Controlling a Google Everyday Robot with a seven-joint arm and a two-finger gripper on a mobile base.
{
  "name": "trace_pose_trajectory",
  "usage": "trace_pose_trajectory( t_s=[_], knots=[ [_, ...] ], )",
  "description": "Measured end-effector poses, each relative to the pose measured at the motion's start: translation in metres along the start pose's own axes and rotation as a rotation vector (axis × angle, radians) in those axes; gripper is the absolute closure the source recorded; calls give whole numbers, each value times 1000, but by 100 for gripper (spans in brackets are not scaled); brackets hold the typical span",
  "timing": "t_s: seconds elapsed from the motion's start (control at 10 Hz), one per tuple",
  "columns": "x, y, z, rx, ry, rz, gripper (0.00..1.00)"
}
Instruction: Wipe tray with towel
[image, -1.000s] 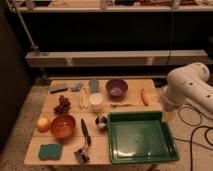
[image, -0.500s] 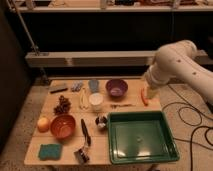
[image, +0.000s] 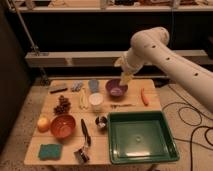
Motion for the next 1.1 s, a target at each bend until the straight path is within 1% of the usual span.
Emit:
trace_pose_trajectory(
  t_s=[0.2, 0.8, 1.0, 1.1],
  knots=[
    [4, 0, -1, 3, 9, 2, 35],
    [4, 1, 0, 2, 7, 4, 35],
    [0, -6, 2, 14, -20, -18, 35],
    [-5, -15, 7, 21, -52, -35, 35]
  ],
)
